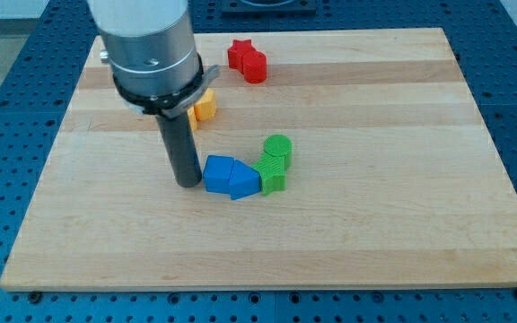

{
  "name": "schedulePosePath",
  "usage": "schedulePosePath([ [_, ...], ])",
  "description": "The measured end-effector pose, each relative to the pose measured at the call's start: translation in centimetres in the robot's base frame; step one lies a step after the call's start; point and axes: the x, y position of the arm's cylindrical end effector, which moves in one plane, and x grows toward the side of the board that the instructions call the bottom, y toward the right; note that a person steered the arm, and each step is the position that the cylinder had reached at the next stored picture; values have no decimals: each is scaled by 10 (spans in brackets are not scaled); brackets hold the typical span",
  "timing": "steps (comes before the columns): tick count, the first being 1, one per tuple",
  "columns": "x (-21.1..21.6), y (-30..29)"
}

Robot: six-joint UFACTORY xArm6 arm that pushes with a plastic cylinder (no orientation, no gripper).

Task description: Point your arm at the blue triangle

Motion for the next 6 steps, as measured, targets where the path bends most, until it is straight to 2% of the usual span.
schedulePosePath([
  [1,29,-1],
  [2,47,31],
  [3,41,65],
  [4,25,68],
  [6,21,84],
])
